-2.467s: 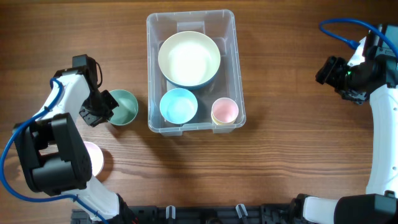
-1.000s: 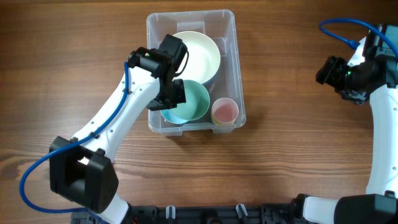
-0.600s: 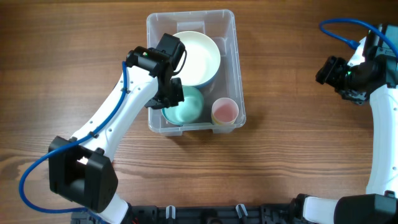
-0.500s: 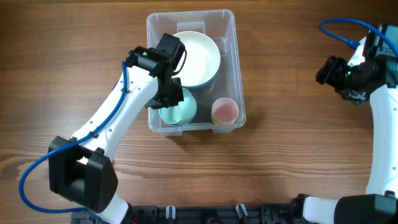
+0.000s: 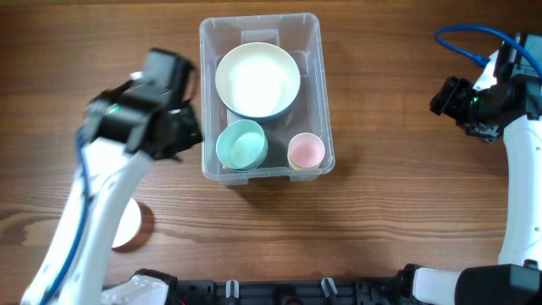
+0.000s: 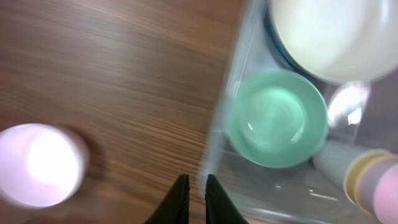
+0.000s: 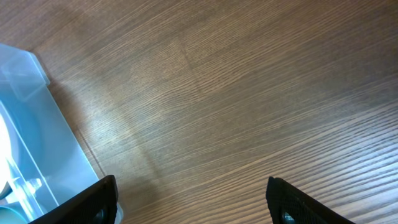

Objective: Pack container
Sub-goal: 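Reach the left gripper to the pink bowl on the table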

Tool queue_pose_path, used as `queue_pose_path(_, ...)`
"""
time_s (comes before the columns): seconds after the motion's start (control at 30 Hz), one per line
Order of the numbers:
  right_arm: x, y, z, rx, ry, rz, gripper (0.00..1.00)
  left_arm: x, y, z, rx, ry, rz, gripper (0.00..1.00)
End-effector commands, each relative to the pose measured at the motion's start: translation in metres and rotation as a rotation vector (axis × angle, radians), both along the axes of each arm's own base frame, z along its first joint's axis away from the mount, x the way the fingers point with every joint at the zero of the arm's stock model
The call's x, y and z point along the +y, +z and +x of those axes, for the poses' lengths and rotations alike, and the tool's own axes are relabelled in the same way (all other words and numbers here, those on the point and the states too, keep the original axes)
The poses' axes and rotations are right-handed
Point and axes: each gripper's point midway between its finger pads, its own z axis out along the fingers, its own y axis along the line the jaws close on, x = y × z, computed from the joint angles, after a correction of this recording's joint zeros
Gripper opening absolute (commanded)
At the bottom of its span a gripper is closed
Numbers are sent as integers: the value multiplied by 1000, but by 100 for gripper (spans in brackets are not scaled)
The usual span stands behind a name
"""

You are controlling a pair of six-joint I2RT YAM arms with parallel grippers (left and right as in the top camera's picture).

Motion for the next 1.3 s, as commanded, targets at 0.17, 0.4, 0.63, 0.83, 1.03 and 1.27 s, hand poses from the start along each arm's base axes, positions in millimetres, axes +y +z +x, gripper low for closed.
queue_pose_path(0.17,2,-4,1,11,21,11,78,119,35,-67,-93,537,41,14)
queue_pose_path(0.4,4,-4,1,9,26,21,77,138,-59,-82,99,663,-1,43)
queue_pose_path(0.63,4,-4,1,9,26,21,77,134,-153,-81,213,673,-48,50)
queue_pose_path(0.83,4,-4,1,9,28,20,77,136,-188,-76,313,674,-41,49)
queue_pose_path(1.03,4,-4,1,9,28,20,77,137,-220,-71,386,674,-37,49)
queue_pose_path(1.27,4,-4,1,9,28,20,77,138,-226,-69,396,662,-35,6)
